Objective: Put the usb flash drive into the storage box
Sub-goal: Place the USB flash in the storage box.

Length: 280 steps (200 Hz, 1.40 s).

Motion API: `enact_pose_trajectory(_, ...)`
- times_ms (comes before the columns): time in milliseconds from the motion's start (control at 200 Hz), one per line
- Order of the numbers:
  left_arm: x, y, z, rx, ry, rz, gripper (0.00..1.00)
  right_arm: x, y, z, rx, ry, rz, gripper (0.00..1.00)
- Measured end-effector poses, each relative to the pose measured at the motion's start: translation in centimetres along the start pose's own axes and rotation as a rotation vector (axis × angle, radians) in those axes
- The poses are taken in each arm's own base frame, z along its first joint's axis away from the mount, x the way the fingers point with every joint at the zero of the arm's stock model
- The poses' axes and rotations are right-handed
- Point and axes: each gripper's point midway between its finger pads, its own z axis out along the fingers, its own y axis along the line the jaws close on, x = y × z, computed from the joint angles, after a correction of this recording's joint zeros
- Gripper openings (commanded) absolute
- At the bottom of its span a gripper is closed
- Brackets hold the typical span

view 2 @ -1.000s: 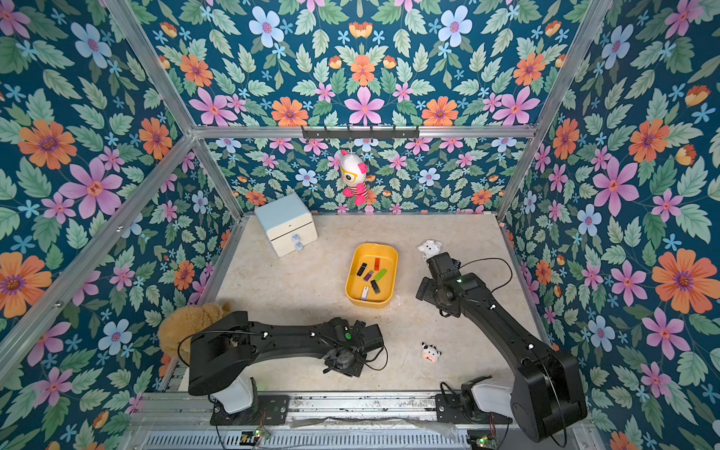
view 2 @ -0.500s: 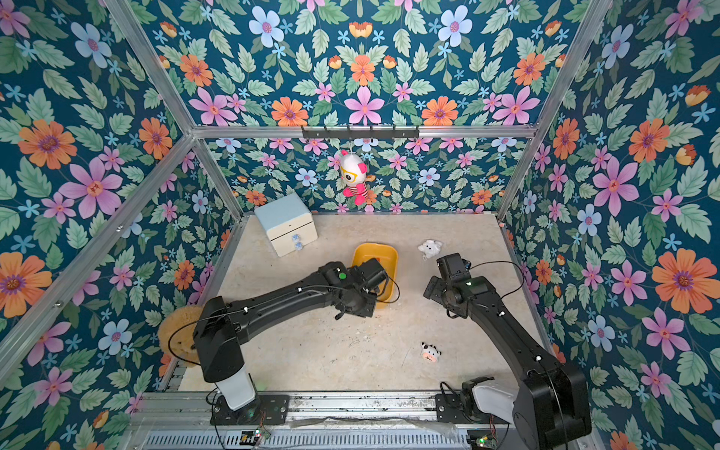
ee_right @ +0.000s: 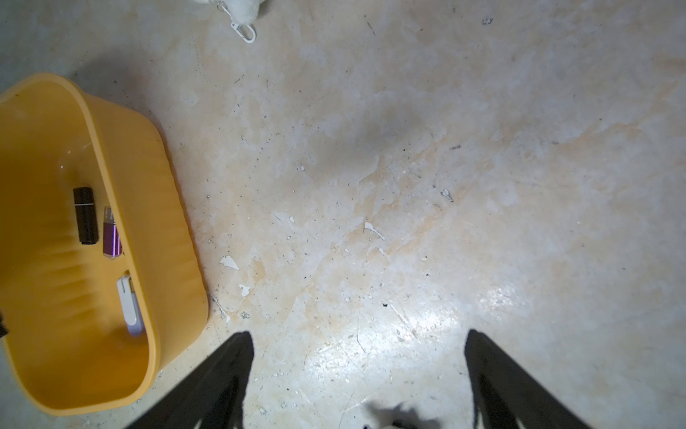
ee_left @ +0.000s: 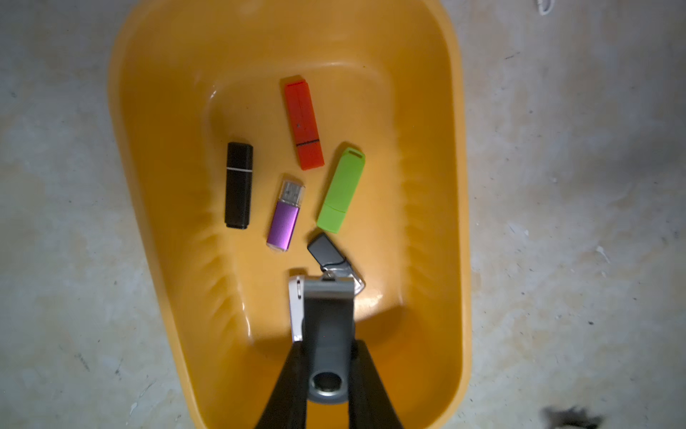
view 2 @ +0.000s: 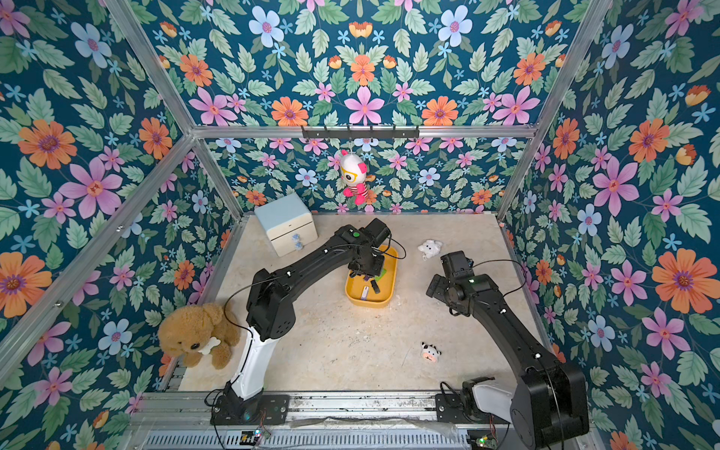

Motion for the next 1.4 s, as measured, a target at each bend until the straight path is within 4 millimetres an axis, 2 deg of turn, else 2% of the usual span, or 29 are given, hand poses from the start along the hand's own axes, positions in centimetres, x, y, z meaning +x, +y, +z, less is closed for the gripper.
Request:
enact_pose_trajectory(100,-0.5,0.0,1.3,0.022,0.004,-0.002,0.00,0.3,-0.3,0.2,0.007,0.010,0.000,0.93)
enact_pose_trajectory(270,-0.8,-1.6,3.3,0.102,0.011,-0.001,0.00,0.7,-0.6,0.3,0.012,0.015,0.001,0.93)
enact_pose_trajectory(695,0.1,-3.4,6.9,0.182,0.063,-0.002,0.00,0.7,-0.8,0.0,0.014,0.014,0.001,0.93)
enact_pose_trajectory(1154,1.1,-4.2,8.8,0.180,0.086,0.016,0.00,0.7,-1.0,0.0,0.014,0.012,0.002,0.93)
enact_pose_trajectory(1399,1.0,-4.5,9.2,0.174,0.076,0.022,0.00,0.7,-1.1,-0.1,0.013,0.009,0.003,0.93)
